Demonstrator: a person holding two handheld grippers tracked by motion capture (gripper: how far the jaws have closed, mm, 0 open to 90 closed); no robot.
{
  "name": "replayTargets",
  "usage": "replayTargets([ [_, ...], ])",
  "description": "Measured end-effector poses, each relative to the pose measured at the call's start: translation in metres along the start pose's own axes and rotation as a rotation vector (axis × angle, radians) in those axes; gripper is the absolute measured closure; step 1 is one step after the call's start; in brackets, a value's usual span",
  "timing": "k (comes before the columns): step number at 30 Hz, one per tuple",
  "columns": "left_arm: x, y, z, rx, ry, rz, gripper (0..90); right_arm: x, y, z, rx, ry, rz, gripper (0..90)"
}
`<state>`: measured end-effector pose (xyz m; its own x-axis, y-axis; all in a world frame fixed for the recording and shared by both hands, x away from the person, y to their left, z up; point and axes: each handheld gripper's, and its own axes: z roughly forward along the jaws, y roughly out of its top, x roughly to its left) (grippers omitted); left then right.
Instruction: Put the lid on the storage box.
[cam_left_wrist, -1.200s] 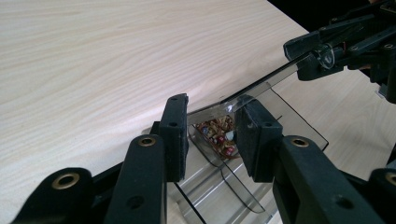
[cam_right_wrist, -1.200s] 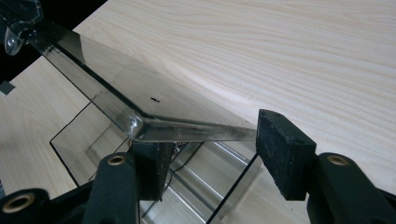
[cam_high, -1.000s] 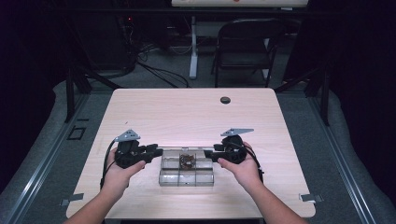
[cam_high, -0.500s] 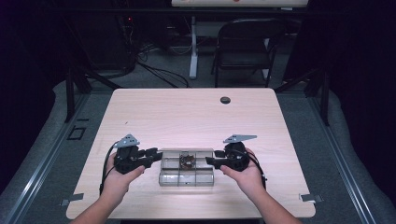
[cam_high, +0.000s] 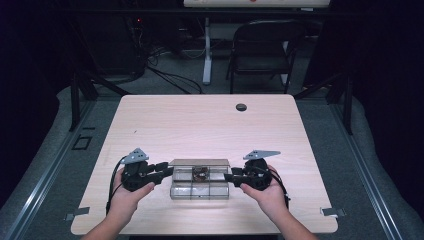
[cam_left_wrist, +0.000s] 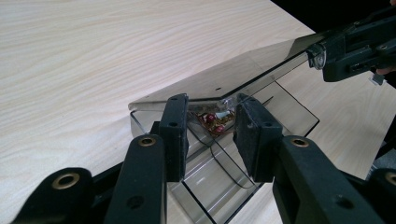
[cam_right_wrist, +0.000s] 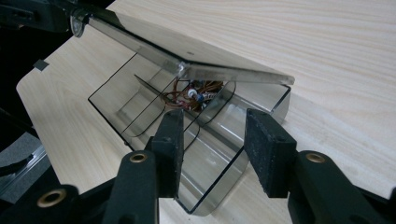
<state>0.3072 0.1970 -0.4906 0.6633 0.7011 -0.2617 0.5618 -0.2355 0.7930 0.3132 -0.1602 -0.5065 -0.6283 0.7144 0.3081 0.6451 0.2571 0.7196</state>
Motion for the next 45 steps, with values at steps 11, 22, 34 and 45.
replayTargets([
  [11, -0.002, -0.011, 0.000, -0.007, -0.004, -0.008, 65.6, 0.004, -0.010, -0.004, -0.012, 0.008, 0.004, 62.6],
  [22, -0.005, -0.023, 0.000, -0.006, 0.000, 0.007, 65.6, 0.010, -0.019, -0.005, -0.005, 0.009, -0.015, 65.0],
  [34, -0.008, -0.032, -0.001, -0.002, 0.002, 0.018, 65.6, 0.015, -0.024, -0.005, -0.022, 0.003, -0.026, 68.2],
  [45, -0.008, -0.042, 0.001, 0.000, -0.002, 0.018, 66.1, 0.017, -0.030, -0.004, -0.029, 0.002, -0.033, 70.6],
])
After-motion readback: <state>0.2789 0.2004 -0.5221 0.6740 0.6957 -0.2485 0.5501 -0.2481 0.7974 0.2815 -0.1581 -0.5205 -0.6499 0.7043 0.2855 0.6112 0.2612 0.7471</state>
